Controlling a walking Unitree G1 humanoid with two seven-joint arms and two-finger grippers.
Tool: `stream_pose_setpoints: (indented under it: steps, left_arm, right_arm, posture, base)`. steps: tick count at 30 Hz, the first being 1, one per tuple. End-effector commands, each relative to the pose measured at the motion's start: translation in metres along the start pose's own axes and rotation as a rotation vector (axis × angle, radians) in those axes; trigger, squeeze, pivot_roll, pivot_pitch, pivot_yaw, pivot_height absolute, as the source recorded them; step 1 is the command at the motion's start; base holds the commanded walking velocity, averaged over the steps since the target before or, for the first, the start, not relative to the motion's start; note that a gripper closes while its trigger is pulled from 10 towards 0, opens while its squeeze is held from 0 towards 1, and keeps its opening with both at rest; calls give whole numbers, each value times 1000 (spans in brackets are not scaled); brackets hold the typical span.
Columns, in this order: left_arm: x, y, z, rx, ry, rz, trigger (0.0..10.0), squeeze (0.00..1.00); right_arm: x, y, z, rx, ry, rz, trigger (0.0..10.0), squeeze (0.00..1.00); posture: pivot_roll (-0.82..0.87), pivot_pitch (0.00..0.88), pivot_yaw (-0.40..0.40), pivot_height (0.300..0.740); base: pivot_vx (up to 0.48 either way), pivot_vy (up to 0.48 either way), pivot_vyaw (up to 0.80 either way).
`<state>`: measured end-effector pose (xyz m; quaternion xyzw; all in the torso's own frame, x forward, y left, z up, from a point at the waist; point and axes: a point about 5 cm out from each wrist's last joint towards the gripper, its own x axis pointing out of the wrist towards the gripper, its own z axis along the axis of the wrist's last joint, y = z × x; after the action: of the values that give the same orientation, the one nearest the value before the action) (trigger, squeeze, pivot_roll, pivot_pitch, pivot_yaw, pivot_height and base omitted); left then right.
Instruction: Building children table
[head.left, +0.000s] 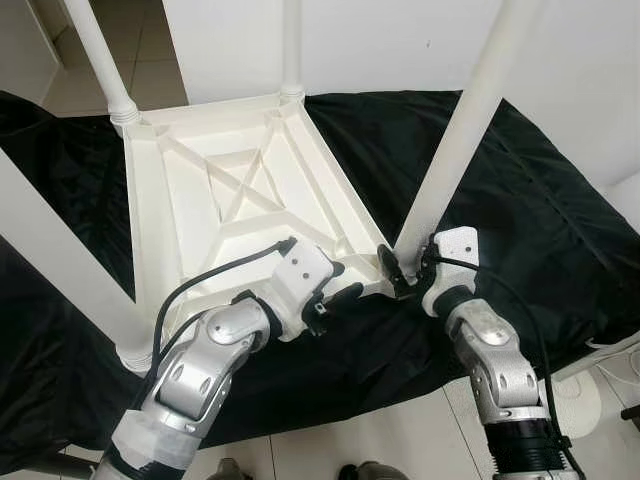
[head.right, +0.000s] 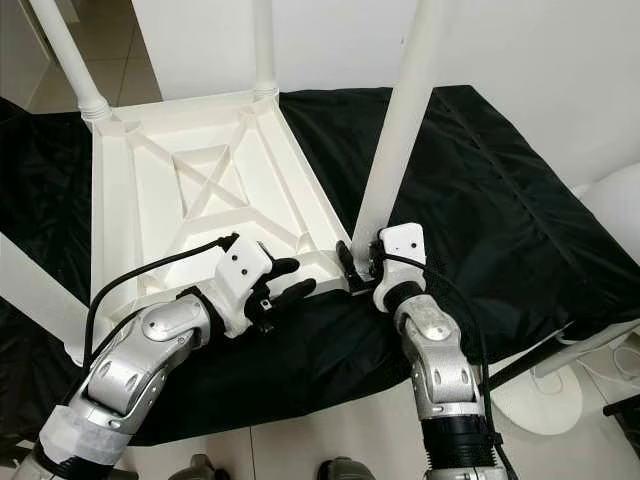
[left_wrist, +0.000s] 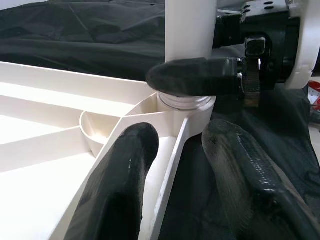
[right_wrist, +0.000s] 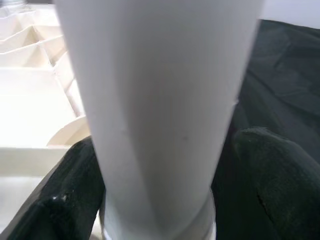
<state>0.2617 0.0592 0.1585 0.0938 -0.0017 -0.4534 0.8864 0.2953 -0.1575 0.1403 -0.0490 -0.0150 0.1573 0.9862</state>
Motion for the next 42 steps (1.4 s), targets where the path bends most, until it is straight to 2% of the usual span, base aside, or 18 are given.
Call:
stream_pose_setpoints:
  steps: [1, 2, 3, 4, 5, 7, 16, 22, 24, 27, 30, 36, 42]
  left_arm:
    - [1, 0, 1, 3, 2, -24, 10000, 0]
    - [1, 2, 1, 6, 2, -21, 10000, 0]
    - [1, 3, 2, 8, 2, -19, 10000, 0]
    - [1, 3, 2, 8, 2, -19, 10000, 0]
    - [2, 4, 2, 10, 1, -18, 10000, 0]
    - [3, 5, 3, 13, -2, -18, 10000, 0]
    - [6, 5, -1, 22, 9, -16, 10000, 0]
    - [7, 5, -5, 10, 11, 2, 10000, 0]
    - [8, 8, -15, -7, 22, 57, 10000, 0]
    - [8, 12, -18, -27, 13, 115, 10000, 0]
    - [7, 12, -17, -31, 7, 122, 10000, 0]
    - [3, 9, -14, -25, 24, 61, 10000, 0]
    - [6, 14, -14, -9, 24, 76, 10000, 0]
  right_arm:
    - [0, -1, -2, -2, 6, 14, 10000, 1000]
    - [2, -1, -2, -17, 1, 59, 10000, 1000]
    - [4, 0, -2, -27, 0, 110, 10000, 118]
    - [4, 0, -2, -27, 0, 110, 10000, 118]
    - [5, 1, -2, -39, -1, 150, 10000, 0]
    - [8, 5, -3, -74, -4, 245, 10000, 0]
    - [11, 7, 0, -63, -75, 319, 10000, 0]
    - [7, 4, -5, -64, -93, 291, 10000, 0]
    - [2, 0, -10, -28, -123, 230, 10000, 0]
    - [-3, -3, -16, -7, -139, 192, 10000, 0]
    - [-5, -5, -17, -8, -140, 202, 10000, 0]
    - [-5, -23, -11, -50, -152, 228, 10000, 0]
    - [1, -27, -9, -80, -153, 247, 10000, 0]
  posture:
    - [-76, 50, 0, 740]
    - [-74, 47, 3, 740]
    - [-75, 47, 4, 740]
    - [-75, 47, 4, 740]
    - [-75, 45, 9, 740]
    - [-74, 45, 8, 740]
    - [-67, 38, 2, 740]
    - [-57, 33, -5, 740]
    - [-60, 35, -2, 740]
    - [-63, 36, 5, 740]
    - [-69, 38, 14, 740]
    - [-74, 40, 25, 740]
    - [-74, 36, 27, 740]
  base:
    - [0, 0, 0]
    - [0, 0, 0]
    - [0, 0, 0]
    - [0, 0, 0]
    - [0, 0, 0]
    - [0, 0, 0]
    - [0, 0, 0]
    - [0, 0, 0]
    - [0, 0, 0]
    - [0, 0, 0]
    - [0, 0, 0]
    - [0, 0, 0]
    - [0, 0, 0]
